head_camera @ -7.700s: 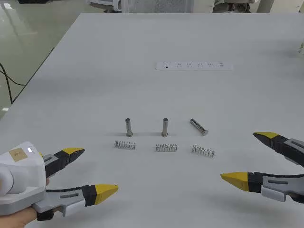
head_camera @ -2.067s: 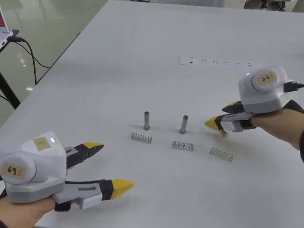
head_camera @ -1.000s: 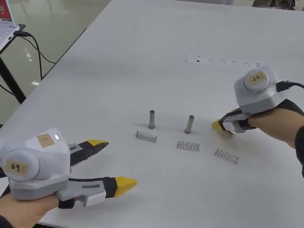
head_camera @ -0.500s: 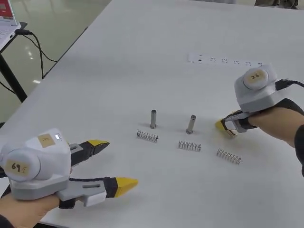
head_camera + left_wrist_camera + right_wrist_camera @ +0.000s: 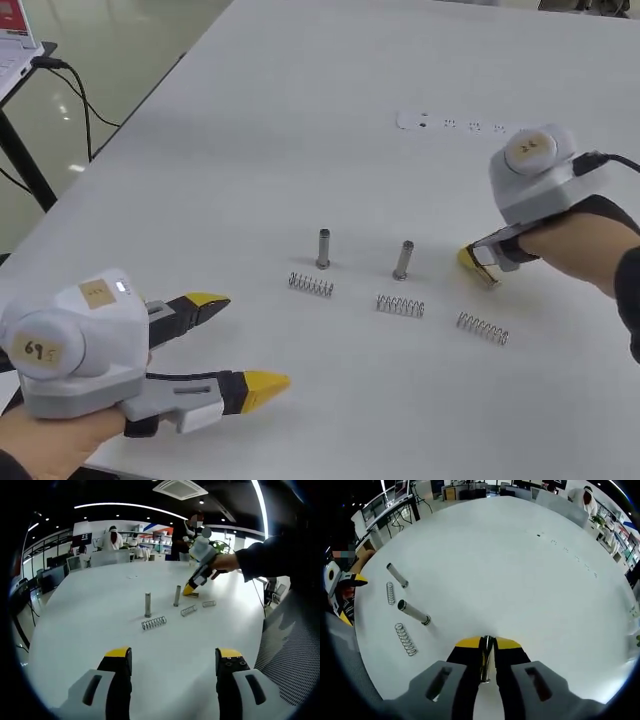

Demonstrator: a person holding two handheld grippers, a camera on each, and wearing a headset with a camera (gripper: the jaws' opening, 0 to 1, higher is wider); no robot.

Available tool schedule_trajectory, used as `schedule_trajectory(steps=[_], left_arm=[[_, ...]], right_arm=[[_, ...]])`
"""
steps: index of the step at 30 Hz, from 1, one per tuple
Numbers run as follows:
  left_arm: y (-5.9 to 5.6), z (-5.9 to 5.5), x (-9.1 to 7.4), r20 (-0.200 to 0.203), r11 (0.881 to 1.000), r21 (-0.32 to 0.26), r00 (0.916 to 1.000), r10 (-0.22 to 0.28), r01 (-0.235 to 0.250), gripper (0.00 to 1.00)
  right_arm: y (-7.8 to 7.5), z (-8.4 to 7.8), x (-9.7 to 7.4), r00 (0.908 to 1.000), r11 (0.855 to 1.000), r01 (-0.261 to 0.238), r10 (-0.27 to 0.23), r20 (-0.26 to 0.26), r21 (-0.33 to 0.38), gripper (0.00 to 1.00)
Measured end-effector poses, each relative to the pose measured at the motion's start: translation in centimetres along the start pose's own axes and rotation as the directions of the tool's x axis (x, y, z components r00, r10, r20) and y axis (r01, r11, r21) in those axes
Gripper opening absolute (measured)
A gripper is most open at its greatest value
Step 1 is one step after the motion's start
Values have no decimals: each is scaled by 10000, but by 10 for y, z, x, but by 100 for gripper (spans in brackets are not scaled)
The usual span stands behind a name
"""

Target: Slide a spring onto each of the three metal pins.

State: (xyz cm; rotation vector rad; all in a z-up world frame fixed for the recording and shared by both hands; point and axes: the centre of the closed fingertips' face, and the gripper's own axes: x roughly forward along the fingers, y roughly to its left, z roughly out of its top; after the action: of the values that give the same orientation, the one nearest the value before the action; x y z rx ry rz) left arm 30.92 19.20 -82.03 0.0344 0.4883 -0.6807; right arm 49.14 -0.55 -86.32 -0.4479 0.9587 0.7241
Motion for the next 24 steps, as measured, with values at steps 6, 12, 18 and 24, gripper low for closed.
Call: schedule_trajectory(steps=[6, 12, 18, 24], left_arm=[[0, 1, 0, 19, 10000, 16, 10000, -5, 5, 66], [2, 2, -1, 48, 10000, 9, 10000, 35, -35, 66], [0, 4, 0, 54, 10000, 59, 10000, -17, 16, 66], [-1, 7, 1, 96, 9999, 116, 9999, -64, 63, 66]], right_arm=[[0, 0, -1, 9999, 9996, 112, -112, -22, 264, 10], [-2, 1, -4, 9997, 9993, 166, -172, 189, 330, 10], [0, 7, -13, 9986, 9994, 165, -180, 499, 288, 10], [3, 9, -22, 9968, 9994, 197, -219, 774, 284, 10]])
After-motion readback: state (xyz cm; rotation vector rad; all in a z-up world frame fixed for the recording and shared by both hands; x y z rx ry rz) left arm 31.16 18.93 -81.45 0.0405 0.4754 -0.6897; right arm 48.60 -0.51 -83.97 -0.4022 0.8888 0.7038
